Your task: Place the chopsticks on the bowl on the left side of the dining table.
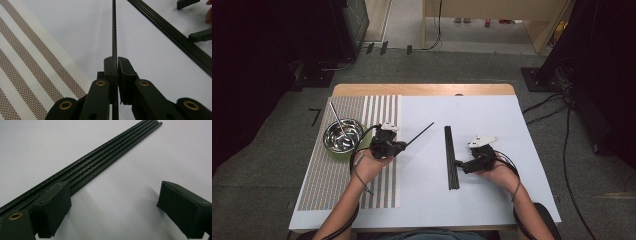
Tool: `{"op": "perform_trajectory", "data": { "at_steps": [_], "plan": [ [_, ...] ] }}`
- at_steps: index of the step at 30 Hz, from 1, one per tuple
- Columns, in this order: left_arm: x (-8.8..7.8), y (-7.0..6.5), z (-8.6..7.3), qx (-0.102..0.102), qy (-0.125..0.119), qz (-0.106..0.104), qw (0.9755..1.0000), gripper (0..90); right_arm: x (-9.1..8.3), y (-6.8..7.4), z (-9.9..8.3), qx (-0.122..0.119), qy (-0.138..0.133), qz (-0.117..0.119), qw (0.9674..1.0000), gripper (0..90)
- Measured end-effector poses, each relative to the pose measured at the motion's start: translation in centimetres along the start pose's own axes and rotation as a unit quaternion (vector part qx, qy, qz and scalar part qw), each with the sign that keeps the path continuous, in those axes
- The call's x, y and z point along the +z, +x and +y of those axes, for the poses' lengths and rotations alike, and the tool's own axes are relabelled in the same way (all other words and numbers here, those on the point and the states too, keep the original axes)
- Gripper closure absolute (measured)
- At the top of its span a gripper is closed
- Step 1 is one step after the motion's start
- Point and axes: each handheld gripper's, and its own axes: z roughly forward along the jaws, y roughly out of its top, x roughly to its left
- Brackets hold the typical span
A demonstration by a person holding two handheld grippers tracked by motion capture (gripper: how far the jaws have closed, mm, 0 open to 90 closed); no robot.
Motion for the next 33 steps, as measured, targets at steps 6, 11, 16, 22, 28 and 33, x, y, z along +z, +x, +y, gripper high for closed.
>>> {"op": "perform_trajectory", "data": {
  "at_steps": [6, 11, 16, 22, 28, 33],
  "plan": [
    [-0.6, 0.5, 0.0, 0.009, 0.003, -0.002, 1.0000, 87.6, 0.0, 0.0, 0.0, -0.001, 0.000, 0.000, 1.0000, 10.9],
    [-1.3, 1.0, -0.1, 0.008, 0.003, 0.005, 1.0000, 87.6, 0.0, 0.0, 0.0, -0.001, 0.000, 0.000, 1.0000, 10.9],
    [-2.2, 1.6, -0.2, 0.002, -0.005, 0.008, 1.0000, 87.6, 0.0, 0.0, 0.0, -0.001, 0.000, 0.000, 1.0000, 10.9],
    [-3.0, 2.3, -0.4, -0.005, -0.011, 0.010, 0.9999, 87.6, 0.0, 0.0, 0.0, -0.001, 0.000, 0.000, 1.0000, 10.9],
    [-3.5, 2.7, -0.6, -0.005, -0.012, 0.019, 0.9997, 87.6, 0.0, 0.0, 0.0, -0.001, 0.000, 0.000, 1.0000, 10.9],
    [-3.7, 3.2, -0.7, -0.015, -0.012, 0.022, 0.9996, 87.6, 0.0, 0.0, 0.0, 0.000, 0.000, 0.000, 1.0000, 10.9]
  ]
}}
